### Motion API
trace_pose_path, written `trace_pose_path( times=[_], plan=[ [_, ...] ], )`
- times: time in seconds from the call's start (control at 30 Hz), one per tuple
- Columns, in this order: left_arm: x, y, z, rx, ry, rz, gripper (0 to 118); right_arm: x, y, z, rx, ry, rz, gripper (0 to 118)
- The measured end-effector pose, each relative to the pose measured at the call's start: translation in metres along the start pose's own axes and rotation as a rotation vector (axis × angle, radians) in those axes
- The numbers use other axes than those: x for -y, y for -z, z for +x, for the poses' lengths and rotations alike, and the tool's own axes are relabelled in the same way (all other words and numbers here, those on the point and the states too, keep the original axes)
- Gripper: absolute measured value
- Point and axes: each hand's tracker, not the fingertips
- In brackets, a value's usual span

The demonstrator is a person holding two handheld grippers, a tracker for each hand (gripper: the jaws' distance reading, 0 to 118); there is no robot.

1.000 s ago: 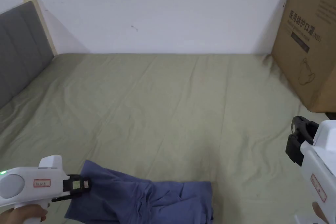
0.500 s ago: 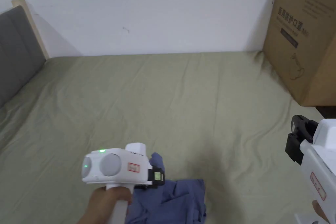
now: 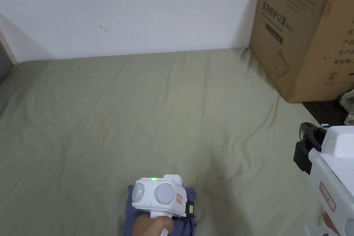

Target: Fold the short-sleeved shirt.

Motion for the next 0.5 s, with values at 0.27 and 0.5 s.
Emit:
trace_pose_path(
  times=[0.27, 0.5],
  plan=[
    [-0.005, -0.084, -0.013, 0.107, 0.011, 0.270, 109, -0.004, -0.001, -0.002, -0.002, 0.006, 0.014, 1],
    [0.008, -0.126, -0.047, -0.030, 0.063, 0.480, 97, -0.009, 0.000, -0.013, -0.026, 0.007, 0.026, 1]
  ],
)
